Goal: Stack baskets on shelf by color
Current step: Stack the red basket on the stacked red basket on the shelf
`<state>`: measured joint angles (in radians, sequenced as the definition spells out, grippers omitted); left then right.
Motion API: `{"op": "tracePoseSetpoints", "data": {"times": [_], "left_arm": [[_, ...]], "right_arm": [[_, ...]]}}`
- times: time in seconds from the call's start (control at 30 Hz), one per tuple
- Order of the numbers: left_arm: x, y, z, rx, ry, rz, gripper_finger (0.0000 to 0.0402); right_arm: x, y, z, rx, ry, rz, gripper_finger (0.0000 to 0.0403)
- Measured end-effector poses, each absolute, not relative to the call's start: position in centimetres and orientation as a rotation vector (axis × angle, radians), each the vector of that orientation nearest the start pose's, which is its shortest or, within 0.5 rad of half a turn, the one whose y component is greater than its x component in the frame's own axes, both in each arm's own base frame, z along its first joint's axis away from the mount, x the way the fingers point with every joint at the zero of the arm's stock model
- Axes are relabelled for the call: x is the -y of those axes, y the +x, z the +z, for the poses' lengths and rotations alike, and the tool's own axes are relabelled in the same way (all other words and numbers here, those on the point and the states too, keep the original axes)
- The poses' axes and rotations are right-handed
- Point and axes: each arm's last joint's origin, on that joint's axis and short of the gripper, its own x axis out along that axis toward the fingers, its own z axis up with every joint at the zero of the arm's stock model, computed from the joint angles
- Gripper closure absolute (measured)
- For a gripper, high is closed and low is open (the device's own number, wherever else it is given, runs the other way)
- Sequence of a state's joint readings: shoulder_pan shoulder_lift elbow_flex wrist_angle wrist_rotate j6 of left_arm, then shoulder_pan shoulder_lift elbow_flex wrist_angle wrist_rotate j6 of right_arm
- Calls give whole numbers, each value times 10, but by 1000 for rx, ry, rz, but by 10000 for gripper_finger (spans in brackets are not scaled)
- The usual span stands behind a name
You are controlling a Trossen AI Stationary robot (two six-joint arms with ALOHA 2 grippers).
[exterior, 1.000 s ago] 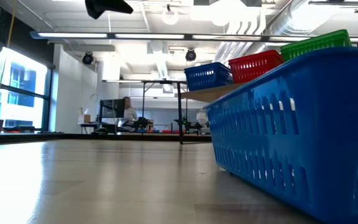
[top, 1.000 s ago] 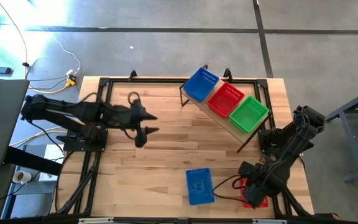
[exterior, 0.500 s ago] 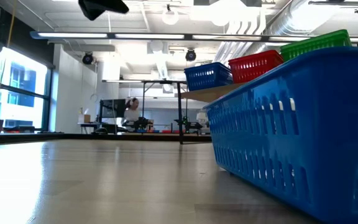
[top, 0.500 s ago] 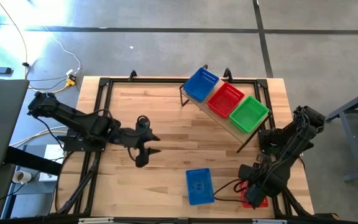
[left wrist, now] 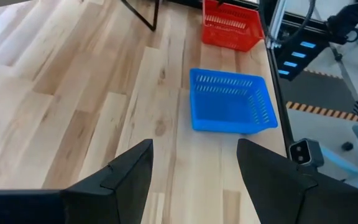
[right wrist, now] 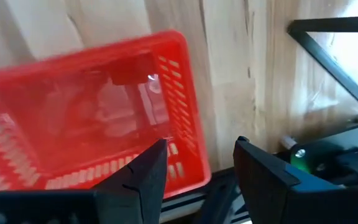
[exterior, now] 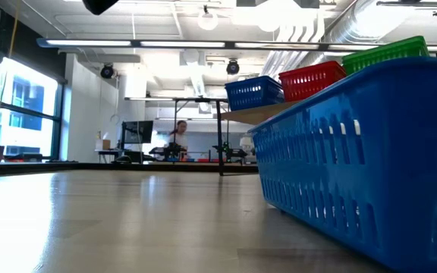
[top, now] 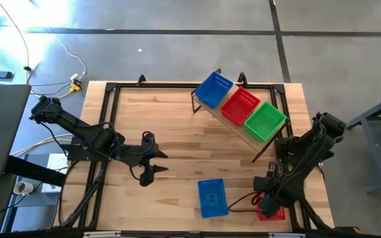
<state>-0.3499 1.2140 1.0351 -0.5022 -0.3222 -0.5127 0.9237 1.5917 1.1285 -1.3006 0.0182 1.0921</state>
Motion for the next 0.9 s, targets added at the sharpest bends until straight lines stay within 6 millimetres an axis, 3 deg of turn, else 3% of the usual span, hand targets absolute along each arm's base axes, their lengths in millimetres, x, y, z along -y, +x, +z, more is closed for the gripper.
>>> {"op": "tracePoseSetpoints", "data": {"times": [0.53,0.67,0.83,0.9], "left_arm": [[79,241,307,-615,-313,177,179],[79,241,307,-614,-316,178,179],[79,241,307,-614,-319,180,179],[79,241,307,-614,-320,180,179]], "right_arm": [[-192,143,165,-1708,31,-184,241],[-192,142,161,-1717,44,-161,287],[-192,142,161,-1724,30,-134,380],[-192,142,162,-1725,32,-127,393]]}}
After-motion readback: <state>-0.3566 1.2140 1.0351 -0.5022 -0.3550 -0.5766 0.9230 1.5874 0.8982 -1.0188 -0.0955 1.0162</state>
